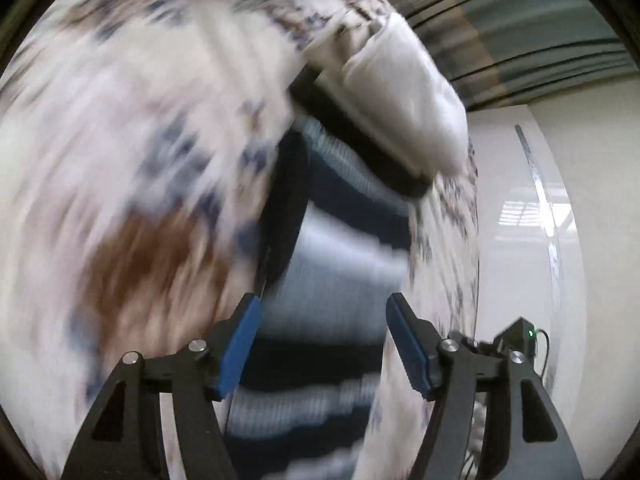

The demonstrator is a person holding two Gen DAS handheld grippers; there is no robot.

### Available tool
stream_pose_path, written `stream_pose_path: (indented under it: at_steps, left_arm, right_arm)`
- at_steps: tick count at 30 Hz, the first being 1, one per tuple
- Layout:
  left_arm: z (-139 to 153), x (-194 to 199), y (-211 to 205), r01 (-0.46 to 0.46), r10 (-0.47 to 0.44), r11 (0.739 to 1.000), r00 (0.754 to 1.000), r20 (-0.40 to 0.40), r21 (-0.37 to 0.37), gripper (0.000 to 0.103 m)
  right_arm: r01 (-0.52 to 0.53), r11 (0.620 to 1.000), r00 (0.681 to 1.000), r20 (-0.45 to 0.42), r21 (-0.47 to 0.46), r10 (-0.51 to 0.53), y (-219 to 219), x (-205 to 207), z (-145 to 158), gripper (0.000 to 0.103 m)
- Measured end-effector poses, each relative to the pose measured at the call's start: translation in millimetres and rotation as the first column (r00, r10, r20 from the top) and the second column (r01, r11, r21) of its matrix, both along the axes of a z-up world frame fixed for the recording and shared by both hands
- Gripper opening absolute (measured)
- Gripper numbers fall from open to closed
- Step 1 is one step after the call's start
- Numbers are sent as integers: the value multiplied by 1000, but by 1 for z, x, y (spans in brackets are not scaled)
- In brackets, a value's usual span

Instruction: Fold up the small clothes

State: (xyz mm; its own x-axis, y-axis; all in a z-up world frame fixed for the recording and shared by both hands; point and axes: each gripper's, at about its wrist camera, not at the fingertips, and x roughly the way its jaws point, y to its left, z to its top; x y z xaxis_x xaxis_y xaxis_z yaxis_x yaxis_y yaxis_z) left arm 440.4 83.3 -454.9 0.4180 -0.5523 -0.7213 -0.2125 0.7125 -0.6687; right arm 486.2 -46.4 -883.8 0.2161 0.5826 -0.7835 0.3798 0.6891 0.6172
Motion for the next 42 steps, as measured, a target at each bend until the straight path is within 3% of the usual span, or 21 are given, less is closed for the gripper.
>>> stream_pose_path:
  at_steps: [4,8,9,10,11,15,16,17,23,27,30,33,36,39,40,42]
  left_arm:
    - [-28,89,-3,16,-16,1000,1000,-11,26,63]
    - [-62,154,-22,114,-105,985,992,-73,127,60]
    - [-69,163,-27,144,-131,976,987,-88,165,57]
    - [-74,167,-31,170,-153,967,983,-98,192,26]
    - [-78,168,-33,188,-169,959,980,-107,214,14]
    - [-79,163,-23,171,-157,965,984,-83,198,13]
    - [-80,164,-20,161,-148,969,986,-79,187,13]
    - [-81,161,-17,153,-141,971,987,-77,185,13]
    - [-85,161,-7,142,-130,978,988,-85,153,13]
    - [-79,164,-11,170,-159,971,984,-79,169,13]
    - [-76,164,-11,184,-174,968,982,-74,170,13]
    - [-80,165,-9,182,-171,971,982,-83,156,13]
    - [-81,164,-9,183,-171,971,982,-85,151,13]
    - [-86,164,-7,178,-167,975,982,-91,132,14]
    - [-89,164,-6,176,-164,977,982,-98,120,15]
    - [-89,165,-4,173,-162,979,981,-110,104,17]
  right_arm:
    - [51,999,999,-2,-8,-51,-11,72,-15,61]
    - [94,995,995,-31,15,-94,-15,106,-38,53]
    - [93,995,995,-46,22,-92,-14,113,-45,52]
    - [86,996,995,-58,28,-85,-11,118,-52,52]
    - [79,996,995,-63,38,-77,-2,122,-62,52]
    - [47,993,996,-76,109,-38,17,131,-77,51]
    - [38,993,996,-78,110,-30,22,132,-78,38]
    - [20,996,997,-73,87,-13,28,132,-78,9]
    - [31,996,996,-75,-81,-37,34,130,-68,8]
    - [-58,991,995,-85,-118,48,46,144,-58,14]
    - [-39,997,999,-11,-74,38,48,161,-42,27]
    - [-89,996,995,56,23,87,63,184,-39,27]
    - [-207,955,978,30,211,205,91,208,-59,27]
    - [-188,977,982,-32,-104,185,89,226,-78,23]
    - [-166,976,986,-44,-140,162,84,231,-83,10]
    - [-132,978,991,-41,-160,127,79,238,-79,9]
